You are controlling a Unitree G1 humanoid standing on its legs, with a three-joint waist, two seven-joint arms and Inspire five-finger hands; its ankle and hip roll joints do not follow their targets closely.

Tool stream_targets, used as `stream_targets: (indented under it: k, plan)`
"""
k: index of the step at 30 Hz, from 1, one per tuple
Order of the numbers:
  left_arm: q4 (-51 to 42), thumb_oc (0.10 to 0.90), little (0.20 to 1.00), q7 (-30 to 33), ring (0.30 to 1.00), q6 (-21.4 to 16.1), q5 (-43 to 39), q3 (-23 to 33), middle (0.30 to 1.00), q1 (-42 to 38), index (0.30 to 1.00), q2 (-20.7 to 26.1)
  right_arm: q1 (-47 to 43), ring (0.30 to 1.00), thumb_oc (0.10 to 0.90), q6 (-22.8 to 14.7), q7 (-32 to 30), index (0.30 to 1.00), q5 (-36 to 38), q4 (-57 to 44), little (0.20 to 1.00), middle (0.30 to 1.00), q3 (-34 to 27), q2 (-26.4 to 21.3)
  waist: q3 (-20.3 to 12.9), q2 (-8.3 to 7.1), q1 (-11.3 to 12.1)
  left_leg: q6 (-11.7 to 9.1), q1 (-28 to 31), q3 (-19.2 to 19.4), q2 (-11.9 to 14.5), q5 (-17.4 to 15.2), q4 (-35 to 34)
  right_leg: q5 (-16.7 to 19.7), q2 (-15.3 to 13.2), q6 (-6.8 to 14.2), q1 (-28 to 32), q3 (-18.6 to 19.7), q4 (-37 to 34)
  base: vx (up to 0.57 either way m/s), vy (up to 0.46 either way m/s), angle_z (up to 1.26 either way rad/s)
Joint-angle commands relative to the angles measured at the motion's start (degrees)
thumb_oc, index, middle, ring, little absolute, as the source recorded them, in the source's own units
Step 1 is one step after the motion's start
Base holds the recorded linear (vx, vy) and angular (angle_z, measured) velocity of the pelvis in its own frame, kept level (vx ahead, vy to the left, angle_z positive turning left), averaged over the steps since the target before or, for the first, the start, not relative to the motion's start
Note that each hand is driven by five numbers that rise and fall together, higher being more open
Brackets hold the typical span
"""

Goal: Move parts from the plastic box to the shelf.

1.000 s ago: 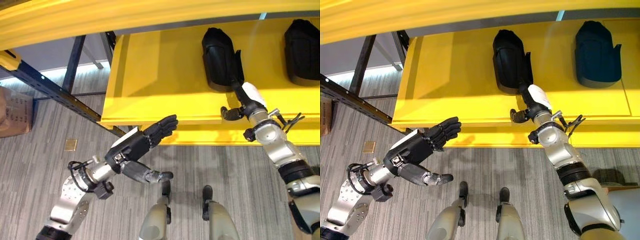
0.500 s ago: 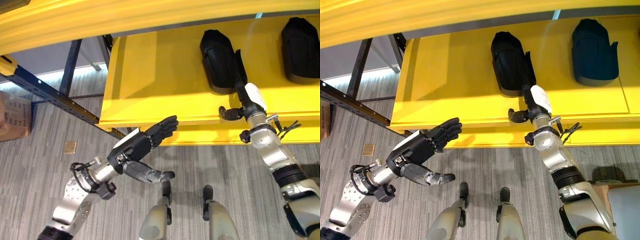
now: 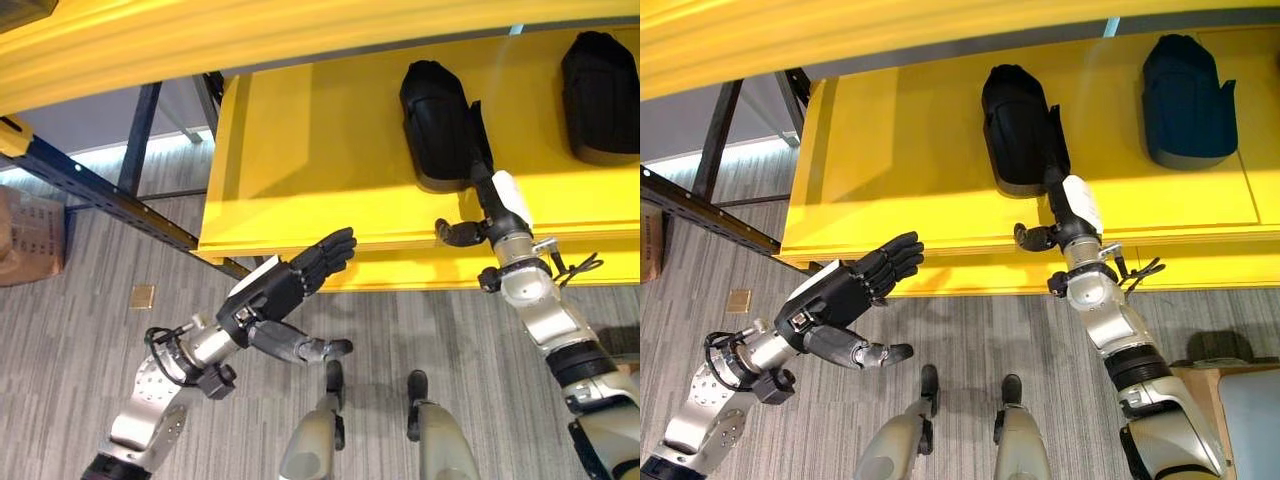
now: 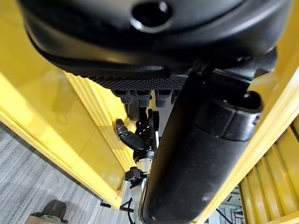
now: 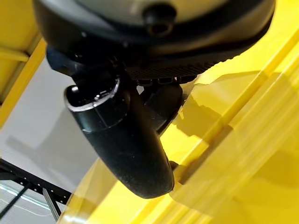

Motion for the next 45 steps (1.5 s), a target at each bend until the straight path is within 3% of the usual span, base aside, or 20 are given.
stream_targets:
  k: [1,5,12,24,33,37,45]
  plan:
    - [-7.5,0.9,1.0,1.1,1.0,-3.9,-1.7,-0.8,1.0,-0.7,1.0,-2.0,-2.4,1.0,0.9,-8.1,-1.5,1.0,-1.2,-7.3,1.0,1.0,-1.3,0.3,-3.8,-2.94,-0.7,-1.7,3.7,-0.7,1.2,-3.1,3.0,3.3,-3.1,1.5,9.8,-2.4,-14.1,0.0,0.0,0.0]
    - [-7.4,0.9,1.0,0.6,1.0,-3.8,-2.0,-1.1,1.0,-0.6,1.0,-2.0,-2.2,1.0,0.9,-7.8,-4.7,1.0,-4.1,-8.4,1.0,1.0,-1.1,0.3,-3.9,-2.82,-0.7,-1.6,3.8,-0.8,1.1,-3.2,3.1,3.3,-3.2,1.5,9.9,-2.4,-14.1,0.0,0.0,0.0]
    - [-7.8,0.9,1.0,1.3,1.0,-3.9,-2.3,-2.3,1.0,-0.5,1.0,-2.0,-2.8,1.0,0.9,-13.1,-7.5,1.0,-8.0,-9.1,1.0,1.0,-0.7,-0.7,-4.4,-2.21,-0.8,-1.5,4.1,-0.9,0.8,-3.6,2.6,3.3,-3.4,1.5,10.1,-2.1,-14.3,0.0,0.014,0.0]
    - [-8.2,0.9,1.0,0.8,1.0,-4.1,-3.0,-2.3,1.0,0.2,1.0,-1.0,-1.4,1.0,0.9,-14.6,-6.3,1.0,-4.5,-9.2,1.0,1.0,-0.1,-1.2,-4.8,-2.42,-0.5,-1.4,4.5,-1.0,0.6,-4.2,2.9,3.2,-3.8,1.7,11.0,-2.8,-14.5,0.0,0.0,0.01]
    - [-7.9,0.9,1.0,1.8,1.0,-4.5,-1.6,-3.1,1.0,0.2,1.0,-2.6,-0.3,1.0,0.9,-20.1,-11.3,1.0,-5.3,-15.0,1.0,1.0,-1.0,1.1,-5.4,-2.18,-1.3,-1.4,5.3,-0.5,0.7,-4.2,2.6,3.3,-3.7,1.5,11.7,-2.2,-14.9,0.0,0.02,-0.01]
    - [-7.9,0.9,1.0,2.6,1.0,-5.4,-0.9,-3.0,1.0,1.5,1.0,-3.8,3.9,1.0,0.9,-21.9,-13.8,1.0,-4.9,-20.8,1.0,1.0,-3.0,3.7,-6.6,-2.29,-2.2,-1.3,6.1,-0.1,0.7,-4.5,2.6,3.3,-3.6,1.4,12.6,-1.8,-15.5,0.02,0.062,-0.02]
    - [-7.6,0.9,1.0,2.0,1.0,-7.7,0.4,-2.2,1.0,4.4,1.0,-5.0,16.3,1.0,0.9,-23.2,-9.9,1.0,-5.1,-29.4,1.0,1.0,-5.0,4.3,-9.2,-4.01,-3.8,-0.9,7.6,1.1,0.6,-5.8,2.8,3.6,-3.6,1.7,14.8,-0.9,-16.8,-0.01,0.048,0.0]
